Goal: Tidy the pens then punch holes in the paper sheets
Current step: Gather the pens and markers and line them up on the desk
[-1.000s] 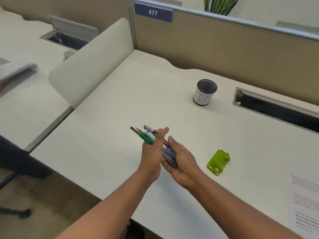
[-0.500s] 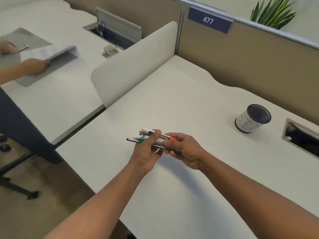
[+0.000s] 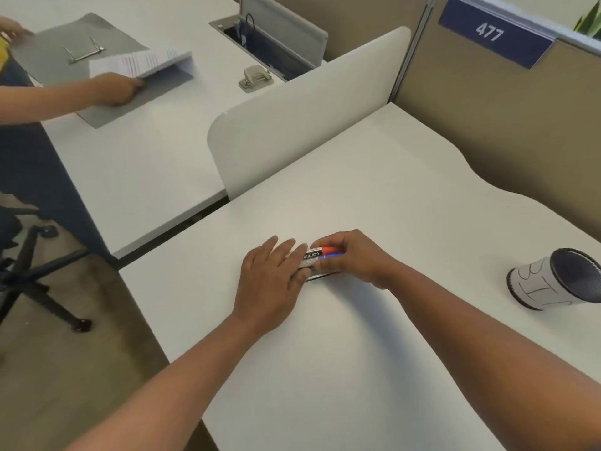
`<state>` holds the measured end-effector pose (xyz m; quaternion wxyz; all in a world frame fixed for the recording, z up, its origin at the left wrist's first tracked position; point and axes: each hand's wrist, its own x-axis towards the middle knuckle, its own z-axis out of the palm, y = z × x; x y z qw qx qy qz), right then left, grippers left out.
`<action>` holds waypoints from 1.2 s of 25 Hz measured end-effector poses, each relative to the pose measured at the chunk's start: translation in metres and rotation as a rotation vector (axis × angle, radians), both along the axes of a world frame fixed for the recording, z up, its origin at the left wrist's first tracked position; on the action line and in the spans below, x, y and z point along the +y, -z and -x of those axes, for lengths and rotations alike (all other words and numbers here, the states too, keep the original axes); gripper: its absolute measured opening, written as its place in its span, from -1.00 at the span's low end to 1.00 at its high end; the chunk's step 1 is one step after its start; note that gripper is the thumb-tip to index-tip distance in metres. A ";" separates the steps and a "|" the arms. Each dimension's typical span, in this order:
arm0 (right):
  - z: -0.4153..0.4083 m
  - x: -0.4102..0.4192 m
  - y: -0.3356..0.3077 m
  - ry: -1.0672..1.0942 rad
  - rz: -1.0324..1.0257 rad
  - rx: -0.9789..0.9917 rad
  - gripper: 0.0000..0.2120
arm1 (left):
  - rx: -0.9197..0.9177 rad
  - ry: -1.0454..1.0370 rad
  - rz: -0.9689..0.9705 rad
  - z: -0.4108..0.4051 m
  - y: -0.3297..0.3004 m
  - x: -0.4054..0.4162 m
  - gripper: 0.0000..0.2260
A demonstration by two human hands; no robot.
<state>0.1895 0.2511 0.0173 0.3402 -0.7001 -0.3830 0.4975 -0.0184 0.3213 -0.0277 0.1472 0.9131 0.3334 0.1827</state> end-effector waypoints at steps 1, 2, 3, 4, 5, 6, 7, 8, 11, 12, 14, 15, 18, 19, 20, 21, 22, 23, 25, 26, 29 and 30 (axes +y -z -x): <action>-0.001 0.004 0.002 -0.055 -0.005 -0.106 -0.65 | 0.071 0.013 -0.034 -0.002 0.003 0.000 -0.55; -0.001 0.006 0.004 -0.110 -0.011 -0.207 -0.62 | 0.115 0.011 -0.042 -0.002 0.006 0.000 -0.54; 0.000 0.008 0.007 -0.165 -0.022 -0.311 -0.59 | 0.142 0.004 -0.049 -0.002 0.008 0.001 -0.53; 0.002 0.008 0.012 -0.218 -0.036 -0.420 -0.56 | 0.165 0.001 -0.058 -0.002 0.010 0.001 -0.52; 0.005 0.006 0.017 -0.259 -0.043 -0.528 -0.54 | 0.190 0.001 -0.069 -0.002 0.012 0.001 -0.52; 0.009 0.003 0.021 -0.278 -0.052 -0.613 -0.52 | 0.213 0.003 -0.072 -0.002 0.012 0.001 -0.52; 0.012 -0.001 0.025 -0.279 -0.070 -0.671 -0.50 | 0.235 0.003 -0.071 -0.002 0.012 0.001 -0.51; 0.015 -0.005 0.027 -0.279 -0.097 -0.717 -0.49 | 0.252 -0.002 -0.068 -0.002 0.012 0.001 -0.50; 0.020 -0.023 0.037 -0.345 -0.175 -0.870 -0.44 | 0.296 -0.043 -0.058 -0.002 0.008 -0.002 -0.48; 0.023 -0.029 0.040 -0.378 -0.175 -0.925 -0.40 | 0.306 -0.056 -0.058 -0.002 0.006 -0.002 -0.48; 0.027 -0.038 0.046 -0.426 -0.145 -0.996 -0.31 | 0.322 -0.072 -0.056 -0.002 0.003 -0.003 -0.50; 0.030 -0.041 0.049 -0.433 -0.138 -1.013 -0.29 | 0.336 -0.083 -0.037 -0.002 0.002 -0.002 -0.51; 0.033 -0.042 0.051 -0.441 -0.138 -1.047 -0.29 | 0.409 -0.133 0.081 -0.006 0.002 0.001 -0.45; 0.033 -0.042 0.050 -0.432 -0.135 -1.050 -0.30 | 0.426 -0.140 0.101 -0.007 0.003 0.003 -0.44; 0.033 -0.041 0.049 -0.410 -0.129 -1.043 -0.30 | 0.436 -0.139 0.110 -0.007 0.004 0.004 -0.43; 0.033 -0.041 0.049 -0.384 -0.120 -1.031 -0.30 | 0.443 -0.131 0.118 -0.008 0.004 0.005 -0.42; 0.033 -0.041 0.049 -0.364 -0.110 -1.025 -0.30 | 0.448 -0.121 0.126 -0.009 0.003 0.005 -0.42; 0.033 -0.041 0.048 -0.358 -0.101 -1.028 -0.30 | 0.446 -0.112 0.132 -0.009 0.002 0.004 -0.41; 0.033 -0.042 0.048 -0.368 -0.093 -1.041 -0.30 | 0.428 -0.097 0.124 -0.006 0.001 0.001 -0.40; 0.033 -0.042 0.048 -0.372 -0.092 -1.039 -0.31 | 0.422 -0.089 0.113 -0.005 0.000 -0.001 -0.39; 0.030 -0.040 0.046 -0.362 -0.091 -1.009 -0.31 | 0.400 -0.072 0.080 0.000 -0.003 -0.001 -0.36; 0.030 -0.040 0.046 -0.357 -0.088 -1.005 -0.30 | 0.386 -0.067 0.077 0.000 -0.004 -0.001 -0.37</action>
